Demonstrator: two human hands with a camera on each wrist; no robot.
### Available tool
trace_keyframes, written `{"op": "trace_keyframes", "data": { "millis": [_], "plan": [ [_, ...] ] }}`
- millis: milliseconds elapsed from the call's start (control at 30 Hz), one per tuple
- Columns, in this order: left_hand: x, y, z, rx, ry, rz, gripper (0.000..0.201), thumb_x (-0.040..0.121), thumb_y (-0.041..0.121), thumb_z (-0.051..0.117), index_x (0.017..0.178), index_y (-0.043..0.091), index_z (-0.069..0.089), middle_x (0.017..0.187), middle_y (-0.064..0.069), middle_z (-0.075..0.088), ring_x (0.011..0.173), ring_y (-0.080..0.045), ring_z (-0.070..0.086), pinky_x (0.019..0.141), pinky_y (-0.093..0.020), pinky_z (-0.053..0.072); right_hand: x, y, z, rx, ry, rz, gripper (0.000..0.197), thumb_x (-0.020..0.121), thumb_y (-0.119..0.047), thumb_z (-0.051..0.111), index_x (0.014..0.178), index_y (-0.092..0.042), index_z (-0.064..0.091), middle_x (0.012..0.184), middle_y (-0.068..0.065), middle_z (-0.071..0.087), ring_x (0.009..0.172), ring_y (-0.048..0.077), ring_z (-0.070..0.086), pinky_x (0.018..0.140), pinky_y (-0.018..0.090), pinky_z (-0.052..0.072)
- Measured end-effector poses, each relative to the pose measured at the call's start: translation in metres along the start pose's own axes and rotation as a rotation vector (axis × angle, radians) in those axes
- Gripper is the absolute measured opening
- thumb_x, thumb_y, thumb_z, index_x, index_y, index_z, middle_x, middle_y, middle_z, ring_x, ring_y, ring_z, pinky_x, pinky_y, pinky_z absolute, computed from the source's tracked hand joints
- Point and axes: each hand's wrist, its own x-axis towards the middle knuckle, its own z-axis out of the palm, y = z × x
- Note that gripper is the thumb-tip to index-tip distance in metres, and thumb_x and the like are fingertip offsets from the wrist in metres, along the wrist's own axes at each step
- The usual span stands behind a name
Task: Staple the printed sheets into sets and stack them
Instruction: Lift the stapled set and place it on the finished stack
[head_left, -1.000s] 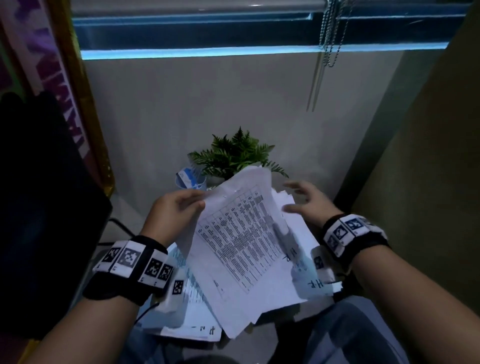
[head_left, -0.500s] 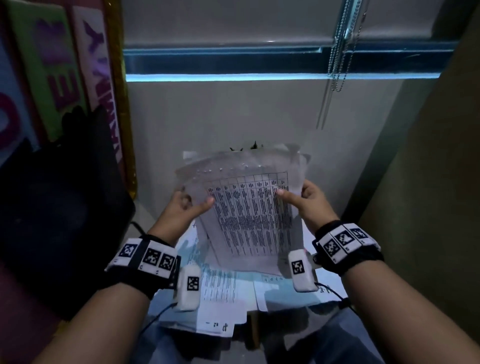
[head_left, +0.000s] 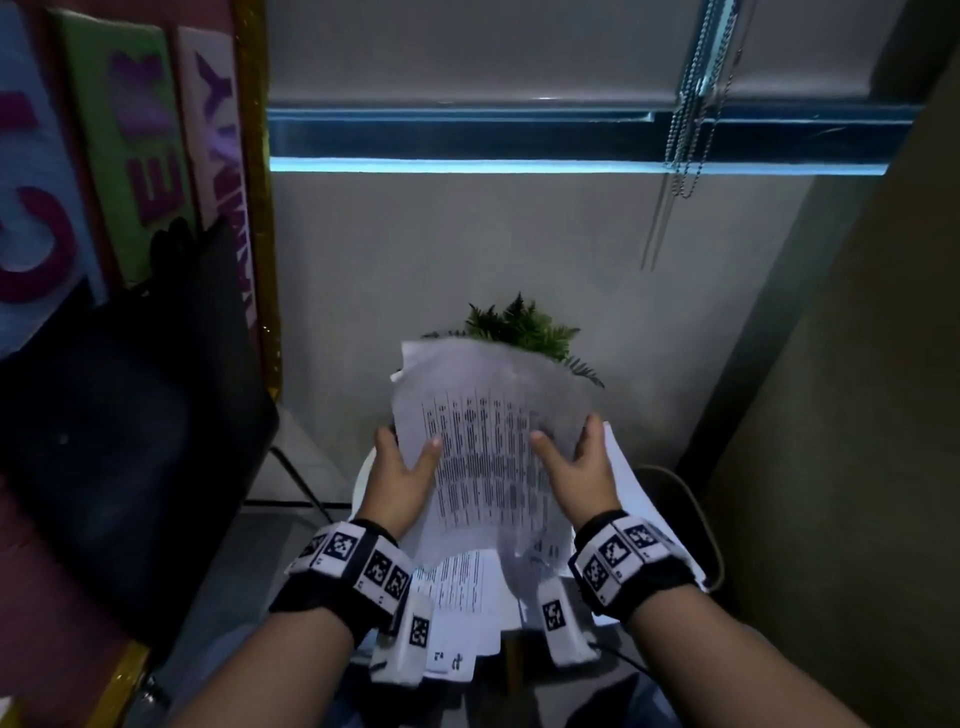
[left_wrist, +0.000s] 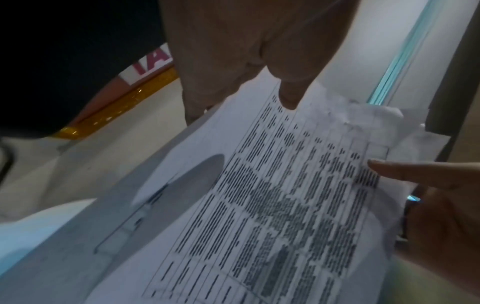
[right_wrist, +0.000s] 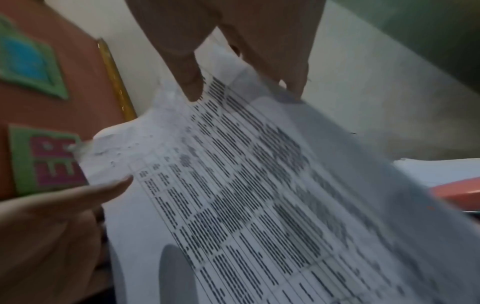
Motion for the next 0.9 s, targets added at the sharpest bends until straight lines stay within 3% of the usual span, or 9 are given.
{"op": "trace_keyframes", "data": {
  "millis": [100,233,333,433,567,667,767,833,900],
  "plan": [
    [0.001,-0.016,0.005,0.010,0.013,-0.059,0.037,0.097,0.019,0.048,0.127,0.007,0.031,0.118,-0.007,0.052,0.105,-0.022,0.052,0.089,-0.032,0.041,-0.004,0.005,0.004,-0.097,-0.029,0.028,0.027,0.096,-0.018,0.051,0.116,-0.030,0.037,0.100,-0.014,0.053,0.096,0.006,0.049,0.079,0.014,0.035],
    [0.007,-0.014,0.006,-0.088,0.101,-0.029,0.032,0.094,0.017,0.053,0.117,0.012,0.032,0.113,-0.004,0.054,0.099,-0.019,0.054,0.087,-0.031,0.041,0.003,0.005,0.002,-0.037,0.003,0.005,0.019,0.097,-0.020,0.049,0.103,-0.035,0.038,0.096,-0.024,0.051,0.087,-0.008,0.051,0.072,0.013,0.039],
    [0.007,-0.016,0.011,-0.076,0.027,-0.069,0.036,0.095,0.018,0.051,0.123,0.007,0.032,0.117,-0.006,0.052,0.101,-0.020,0.052,0.086,-0.031,0.040,0.002,0.008,0.000,-0.114,-0.019,0.045,0.025,0.099,-0.021,0.045,0.120,-0.027,0.034,0.100,-0.014,0.054,0.094,0.010,0.053,0.084,0.023,0.038],
    [0.008,-0.021,0.012,-0.058,0.076,-0.056,0.026,0.097,0.014,0.047,0.120,0.011,0.035,0.112,-0.001,0.052,0.100,-0.017,0.051,0.085,-0.026,0.036,0.004,0.011,-0.004,-0.166,0.059,0.041,0.039,0.098,-0.013,0.043,0.135,-0.015,0.030,0.109,-0.003,0.054,0.101,0.016,0.053,0.085,0.023,0.038],
    [0.012,-0.017,0.013,-0.153,0.051,-0.074,0.039,0.095,0.004,0.047,0.129,0.010,0.028,0.115,0.000,0.050,0.103,-0.019,0.052,0.087,-0.028,0.038,0.010,0.011,-0.009,-0.099,0.093,0.056,0.035,0.095,-0.004,0.044,0.123,-0.024,0.035,0.106,-0.004,0.055,0.097,0.014,0.054,0.084,0.026,0.042],
    [0.012,-0.027,0.017,-0.023,-0.035,-0.154,0.039,0.100,0.017,0.041,0.134,0.009,0.025,0.120,-0.009,0.050,0.106,-0.024,0.051,0.086,-0.031,0.037,0.010,0.017,-0.007,-0.038,0.088,0.104,0.044,0.095,-0.012,0.049,0.132,-0.031,0.035,0.106,-0.006,0.057,0.100,0.016,0.056,0.089,0.034,0.046],
    [0.015,-0.041,0.016,0.076,0.026,-0.160,0.046,0.099,0.036,0.040,0.135,0.008,0.035,0.133,-0.014,0.050,0.124,-0.031,0.047,0.099,-0.037,0.037,0.009,0.025,-0.006,0.004,0.134,0.094,0.028,0.095,-0.022,0.054,0.116,-0.037,0.045,0.103,-0.014,0.059,0.105,0.016,0.056,0.092,0.034,0.045],
    [0.017,-0.044,0.016,0.068,0.047,-0.153,0.040,0.098,0.035,0.043,0.128,0.009,0.042,0.129,-0.008,0.051,0.127,-0.031,0.045,0.099,-0.034,0.036,0.010,0.026,-0.006,-0.009,0.118,0.131,0.027,0.095,-0.025,0.053,0.120,-0.032,0.047,0.105,-0.011,0.059,0.109,0.018,0.056,0.090,0.030,0.043],
    [0.015,-0.040,0.015,0.001,0.021,-0.115,0.022,0.098,0.024,0.047,0.118,0.015,0.042,0.113,-0.002,0.053,0.118,-0.030,0.052,0.088,-0.030,0.038,0.013,0.024,-0.006,-0.090,0.069,0.177,0.039,0.097,-0.018,0.049,0.134,-0.022,0.040,0.110,-0.004,0.057,0.112,0.023,0.055,0.088,0.028,0.041]
  ]
}}
